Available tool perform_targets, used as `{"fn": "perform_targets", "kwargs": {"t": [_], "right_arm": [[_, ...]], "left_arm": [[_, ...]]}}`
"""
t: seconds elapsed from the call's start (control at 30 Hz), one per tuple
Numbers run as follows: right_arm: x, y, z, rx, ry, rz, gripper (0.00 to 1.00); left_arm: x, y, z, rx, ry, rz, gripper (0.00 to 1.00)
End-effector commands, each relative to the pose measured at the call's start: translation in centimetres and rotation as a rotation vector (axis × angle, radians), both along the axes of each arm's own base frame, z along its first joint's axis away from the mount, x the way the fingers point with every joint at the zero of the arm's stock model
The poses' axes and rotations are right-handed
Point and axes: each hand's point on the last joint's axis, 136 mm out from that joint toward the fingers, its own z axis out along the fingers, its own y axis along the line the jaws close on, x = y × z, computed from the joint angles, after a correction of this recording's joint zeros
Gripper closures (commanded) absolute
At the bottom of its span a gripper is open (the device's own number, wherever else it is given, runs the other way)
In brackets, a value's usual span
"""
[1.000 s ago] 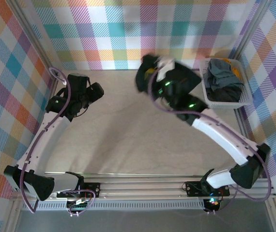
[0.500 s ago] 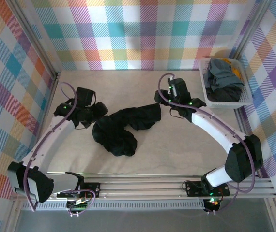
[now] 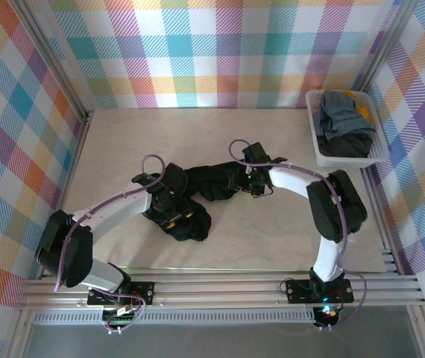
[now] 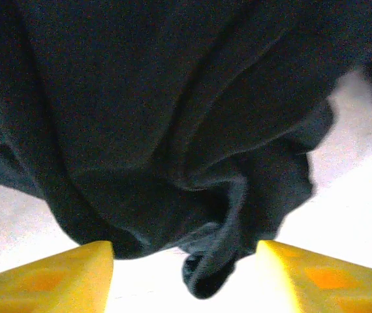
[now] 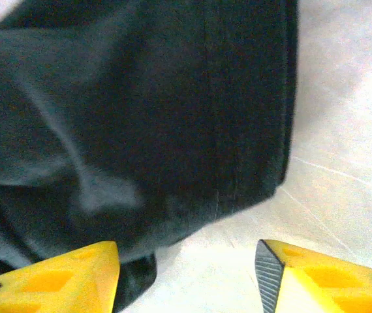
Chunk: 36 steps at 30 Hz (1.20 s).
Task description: Fold and stack the t-shirts
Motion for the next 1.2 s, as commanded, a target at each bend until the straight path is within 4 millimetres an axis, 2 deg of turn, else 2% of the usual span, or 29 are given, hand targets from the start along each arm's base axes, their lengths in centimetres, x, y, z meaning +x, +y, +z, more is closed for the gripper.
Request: {"fn": "perform_targets", "kwargs": {"t": [0.0,0.07,0.17,0.23,0.3,0.4,0.5,0.67,0.77,0.83,0.87,0.97,1.0,1.07,1.17], "right_arm": [[1.5,1.7,0.0,0.05,0.028,-0.025,0.51],[1.9,1.5,-0.7,0.034,0.046,-0.053,0.62],[2.5,0.9,-0.9,0.026,0.047,-0.104,0.76],[2.7,0.1,-0.5,0.007,0.031,-0.132,0.88],[2.9,-0.8,0.1,-0.002,0.013,-0.155,1.0],[2.9,-1.7,0.9,0.006,0.002,-0.174,1.0],[2.5,-2.3,1.7,-0.004,-0.003,-0.16,1.0],[1.5,-3.2,2.4,-0.027,-0.009,-0.147,1.0],[1.0,-4.3,2.8,-0.057,-0.019,-0.16,1.0],[0.7,-5.0,3.1,-0.068,-0.023,-0.17,1.0],[0.6,-5.4,3.2,-0.075,-0.024,-0.175,1.0],[0.0,-6.4,3.7,-0.101,-0.033,-0.174,1.0],[-0.1,-6.9,3.9,-0.111,-0.039,-0.179,1.0],[-0.4,-7.7,4.5,-0.12,-0.054,-0.191,1.0],[-0.6,-9.8,6.0,-0.162,-0.087,-0.228,1.0]], "left_arm": [[0.5,1.1,-0.8,0.063,-0.03,0.033,0.51],[1.5,0.8,-0.7,0.048,-0.065,0.05,0.5],[2.4,-1.3,-0.2,-0.039,-0.076,0.075,0.43],[2.1,-2.0,0.8,-0.038,-0.056,0.068,0.37],[1.2,-2.1,1.7,-0.004,-0.006,0.049,0.35],[-0.8,-2.6,1.8,-0.003,0.098,0.021,0.35],[-2.4,-4.0,1.0,-0.02,0.173,-0.023,0.34],[-3.5,-6.2,-0.9,0.009,0.227,-0.072,0.33],[-3.8,-6.6,-1.7,0.078,0.224,-0.1,0.36],[-4.1,-6.0,-2.4,0.145,0.213,-0.112,0.41],[-4.3,-5.6,-2.9,0.171,0.208,-0.114,0.48],[-4.0,-3.8,-3.6,0.251,0.162,-0.091,0.8],[-3.5,-3.1,-3.1,0.28,0.126,-0.086,0.89],[-2.5,-2.2,-1.2,0.303,0.045,-0.065,0.99],[-1.6,-0.1,2.6,0.297,-0.085,0.004,1.0]]}}
